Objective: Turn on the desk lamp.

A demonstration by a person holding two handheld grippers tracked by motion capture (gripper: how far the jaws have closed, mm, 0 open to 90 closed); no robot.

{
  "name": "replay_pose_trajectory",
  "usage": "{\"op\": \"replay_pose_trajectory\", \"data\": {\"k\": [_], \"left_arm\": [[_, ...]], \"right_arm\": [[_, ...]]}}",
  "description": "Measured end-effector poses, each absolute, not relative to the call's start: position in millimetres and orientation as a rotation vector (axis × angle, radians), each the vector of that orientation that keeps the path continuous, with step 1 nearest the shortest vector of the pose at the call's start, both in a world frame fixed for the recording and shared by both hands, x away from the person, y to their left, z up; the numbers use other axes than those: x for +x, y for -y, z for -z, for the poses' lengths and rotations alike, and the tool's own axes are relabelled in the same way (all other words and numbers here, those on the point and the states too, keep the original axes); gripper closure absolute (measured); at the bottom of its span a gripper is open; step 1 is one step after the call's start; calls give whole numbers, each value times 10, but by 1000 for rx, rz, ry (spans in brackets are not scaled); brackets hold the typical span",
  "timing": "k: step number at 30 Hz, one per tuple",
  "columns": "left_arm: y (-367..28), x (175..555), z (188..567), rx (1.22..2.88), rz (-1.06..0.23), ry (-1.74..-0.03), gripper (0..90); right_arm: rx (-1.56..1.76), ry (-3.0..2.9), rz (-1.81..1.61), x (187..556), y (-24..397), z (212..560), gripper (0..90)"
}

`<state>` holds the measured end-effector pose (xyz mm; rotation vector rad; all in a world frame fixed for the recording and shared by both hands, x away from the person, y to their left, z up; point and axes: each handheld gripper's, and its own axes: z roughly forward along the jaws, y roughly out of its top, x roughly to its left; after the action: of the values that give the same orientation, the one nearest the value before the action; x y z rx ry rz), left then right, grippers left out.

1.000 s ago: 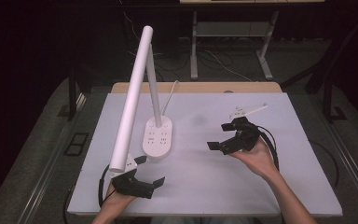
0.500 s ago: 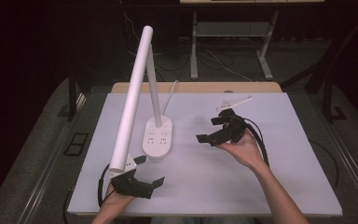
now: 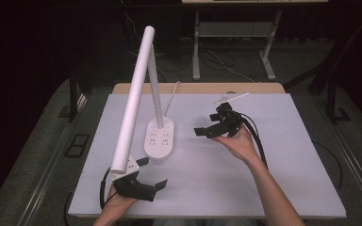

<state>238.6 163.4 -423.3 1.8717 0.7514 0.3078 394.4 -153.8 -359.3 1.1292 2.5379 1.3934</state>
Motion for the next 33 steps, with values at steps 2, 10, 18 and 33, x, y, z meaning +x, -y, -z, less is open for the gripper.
{"op": "replay_pose_trajectory", "data": {"k": [2,10,18,33], "left_arm": [[-1633,2386,4235,1873,-307,-749,0],[-1630,2392,4235,1876,-308,-745,0],[-1636,2393,4234,1868,-310,-751,0],[-1676,2416,4228,1860,-320,-757,0]], "right_arm": [[1151,-2533,-1404,4003,1499,3631,1],[1175,-2535,-1386,4101,1395,3696,1],[1186,-2532,-1410,4216,1301,3719,1],[1156,-2553,-1410,4472,928,3710,2]]}}
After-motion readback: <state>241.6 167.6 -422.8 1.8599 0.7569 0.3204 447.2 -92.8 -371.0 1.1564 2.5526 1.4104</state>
